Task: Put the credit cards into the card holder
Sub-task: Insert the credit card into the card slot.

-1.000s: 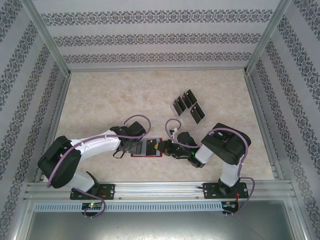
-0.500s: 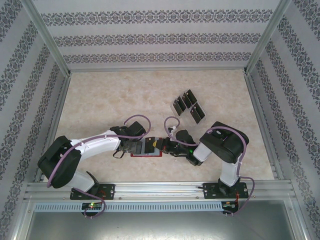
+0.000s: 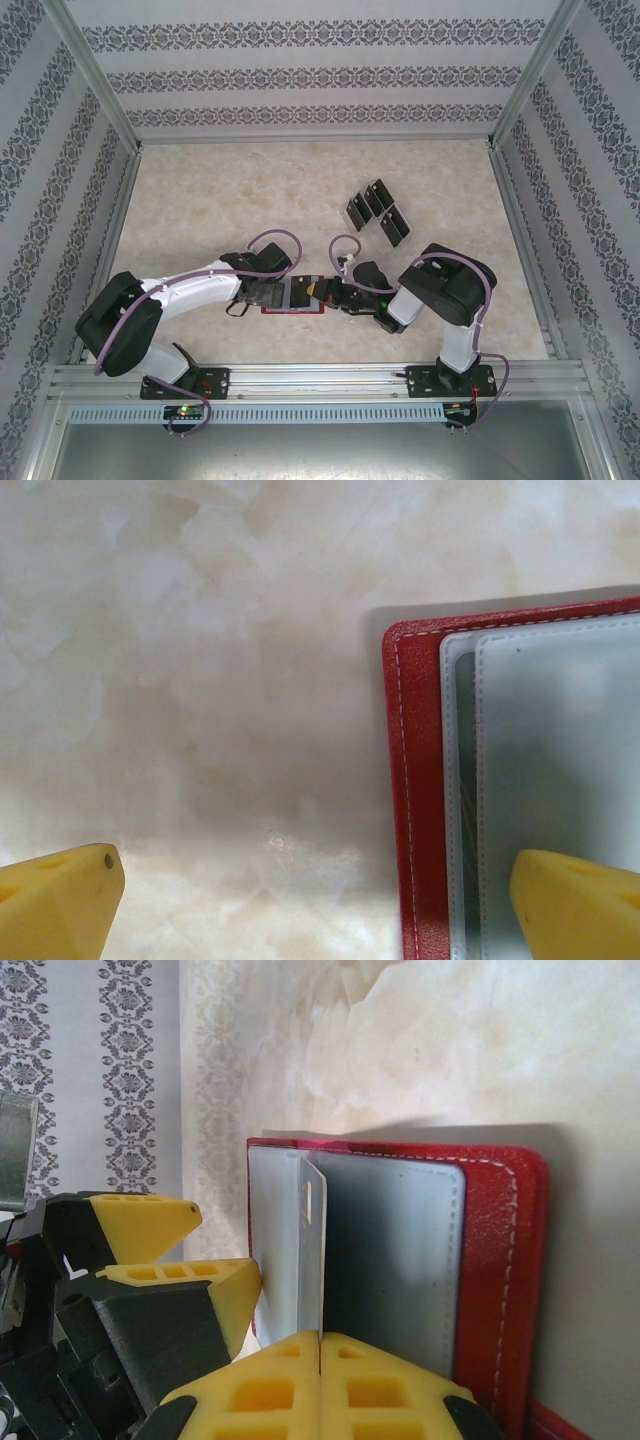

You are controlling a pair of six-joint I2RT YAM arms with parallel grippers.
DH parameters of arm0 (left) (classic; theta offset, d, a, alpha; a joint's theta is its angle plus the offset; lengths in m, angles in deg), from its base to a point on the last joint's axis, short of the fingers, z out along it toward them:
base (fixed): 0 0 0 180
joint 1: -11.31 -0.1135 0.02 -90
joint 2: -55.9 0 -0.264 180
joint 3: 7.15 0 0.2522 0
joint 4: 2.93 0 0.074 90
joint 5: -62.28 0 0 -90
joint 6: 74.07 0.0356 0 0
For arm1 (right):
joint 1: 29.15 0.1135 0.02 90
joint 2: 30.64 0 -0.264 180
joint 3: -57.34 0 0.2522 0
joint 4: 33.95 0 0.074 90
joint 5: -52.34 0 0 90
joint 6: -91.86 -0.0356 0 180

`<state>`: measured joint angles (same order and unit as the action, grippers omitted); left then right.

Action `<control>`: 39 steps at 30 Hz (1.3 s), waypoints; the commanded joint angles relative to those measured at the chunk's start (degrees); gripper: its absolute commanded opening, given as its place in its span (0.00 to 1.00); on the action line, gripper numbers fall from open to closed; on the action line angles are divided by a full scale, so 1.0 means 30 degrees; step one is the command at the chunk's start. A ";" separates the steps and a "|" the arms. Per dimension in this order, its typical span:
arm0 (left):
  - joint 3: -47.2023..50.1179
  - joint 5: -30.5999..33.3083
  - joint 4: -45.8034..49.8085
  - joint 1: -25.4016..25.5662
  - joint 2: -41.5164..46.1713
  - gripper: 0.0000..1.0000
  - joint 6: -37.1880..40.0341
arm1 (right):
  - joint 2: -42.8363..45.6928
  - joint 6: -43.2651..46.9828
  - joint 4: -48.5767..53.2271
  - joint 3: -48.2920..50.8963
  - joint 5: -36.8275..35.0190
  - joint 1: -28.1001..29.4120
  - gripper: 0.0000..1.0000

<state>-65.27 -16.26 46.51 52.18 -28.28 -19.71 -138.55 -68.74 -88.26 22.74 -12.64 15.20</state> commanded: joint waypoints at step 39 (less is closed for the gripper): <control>0.0387 0.0331 0.1025 -0.0115 0.0017 1.00 -0.0228 | -0.0439 -0.1007 0.0271 0.0217 0.0082 0.0280 0.00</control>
<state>-65.27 -16.24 47.04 52.09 -28.28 -19.71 -140.17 -71.35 -90.18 22.48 -11.46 15.36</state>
